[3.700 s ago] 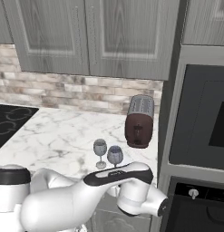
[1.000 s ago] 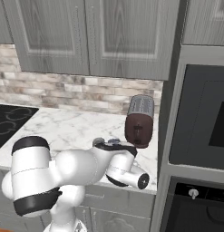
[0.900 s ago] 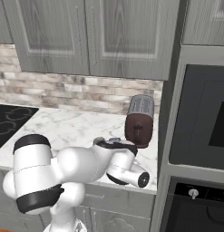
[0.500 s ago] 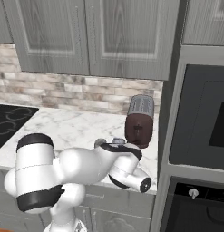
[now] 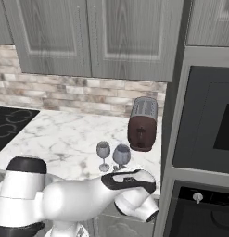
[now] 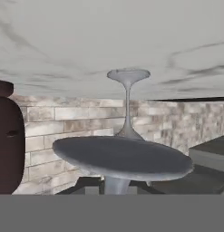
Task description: Retrieve the wine glasses from the counter and place one next to each plate.
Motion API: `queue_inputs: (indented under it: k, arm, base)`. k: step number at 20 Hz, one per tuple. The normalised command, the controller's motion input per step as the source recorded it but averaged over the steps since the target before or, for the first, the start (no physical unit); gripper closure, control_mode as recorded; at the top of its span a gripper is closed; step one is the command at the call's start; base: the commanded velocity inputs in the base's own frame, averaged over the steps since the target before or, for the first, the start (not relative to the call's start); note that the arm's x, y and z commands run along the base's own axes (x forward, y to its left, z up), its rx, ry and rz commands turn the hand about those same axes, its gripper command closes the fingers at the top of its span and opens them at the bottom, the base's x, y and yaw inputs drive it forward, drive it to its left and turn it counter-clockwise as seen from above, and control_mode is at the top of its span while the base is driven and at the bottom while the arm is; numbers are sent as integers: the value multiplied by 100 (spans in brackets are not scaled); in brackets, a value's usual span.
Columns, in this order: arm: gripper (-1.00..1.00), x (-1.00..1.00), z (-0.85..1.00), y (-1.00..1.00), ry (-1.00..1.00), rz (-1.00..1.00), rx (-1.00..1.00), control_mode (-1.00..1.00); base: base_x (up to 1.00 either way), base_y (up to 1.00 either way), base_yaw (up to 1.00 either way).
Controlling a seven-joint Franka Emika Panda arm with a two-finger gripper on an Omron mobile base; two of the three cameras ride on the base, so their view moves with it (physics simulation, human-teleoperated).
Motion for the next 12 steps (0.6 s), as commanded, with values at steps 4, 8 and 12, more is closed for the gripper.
queue_inputs:
  k: [4, 8, 12]
  arm:
    - [100, -32, 100, 0, -20, -6, 10, -100]
    - [100, -53, 100, 10, -2, -2, 5, -100]
    - [100, -54, 100, 19, -3, -1, 1, -100]
  base:
    - [0, 0, 0]
    - [0, 0, 0]
    - [0, 0, 0]
